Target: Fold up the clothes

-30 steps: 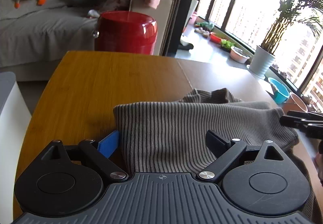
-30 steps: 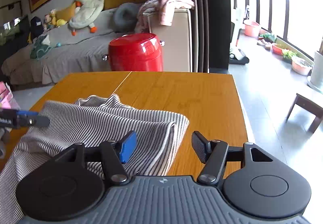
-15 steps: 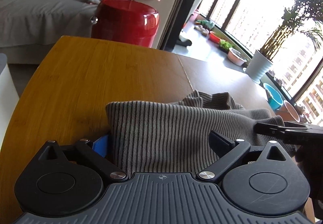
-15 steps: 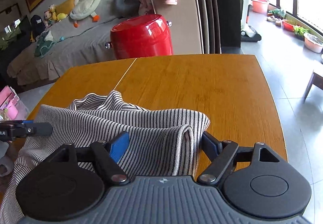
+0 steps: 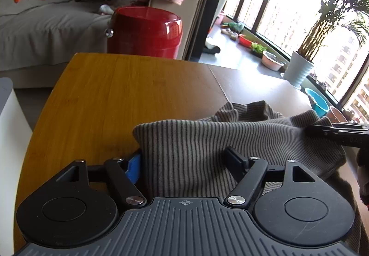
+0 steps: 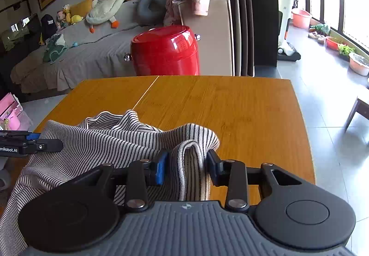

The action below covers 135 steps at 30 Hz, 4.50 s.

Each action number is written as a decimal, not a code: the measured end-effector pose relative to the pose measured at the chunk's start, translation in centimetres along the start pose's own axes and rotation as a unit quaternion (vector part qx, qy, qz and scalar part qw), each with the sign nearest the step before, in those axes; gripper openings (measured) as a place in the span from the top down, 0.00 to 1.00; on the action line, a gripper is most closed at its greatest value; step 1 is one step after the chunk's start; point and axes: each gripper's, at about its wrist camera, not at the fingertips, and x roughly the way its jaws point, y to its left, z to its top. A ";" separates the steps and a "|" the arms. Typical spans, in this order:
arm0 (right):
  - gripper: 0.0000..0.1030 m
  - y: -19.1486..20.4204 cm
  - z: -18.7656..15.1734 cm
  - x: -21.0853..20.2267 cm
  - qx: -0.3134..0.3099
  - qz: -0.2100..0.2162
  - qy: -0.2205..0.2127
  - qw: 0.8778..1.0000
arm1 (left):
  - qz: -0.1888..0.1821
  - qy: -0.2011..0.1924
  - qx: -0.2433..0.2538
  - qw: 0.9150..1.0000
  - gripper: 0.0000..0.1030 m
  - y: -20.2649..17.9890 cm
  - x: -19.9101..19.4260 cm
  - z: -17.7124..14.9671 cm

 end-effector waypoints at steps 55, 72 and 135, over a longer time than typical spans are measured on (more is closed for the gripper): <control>0.79 5.1 -3.9 -14.2 -0.153 0.071 -0.105 0.980 | -0.064 -0.080 0.058 0.993 0.76 -3.6 -12.3 -3.9; 0.44 -2.6 -12.4 -20.6 0.077 0.063 -0.086 0.991 | -0.091 -0.076 -0.105 0.987 0.15 2.5 -16.7 -5.8; 0.78 -1.4 -16.4 -14.0 0.198 0.148 -0.008 0.969 | -0.092 -0.020 -0.033 0.995 0.57 -2.7 -13.9 -9.6</control>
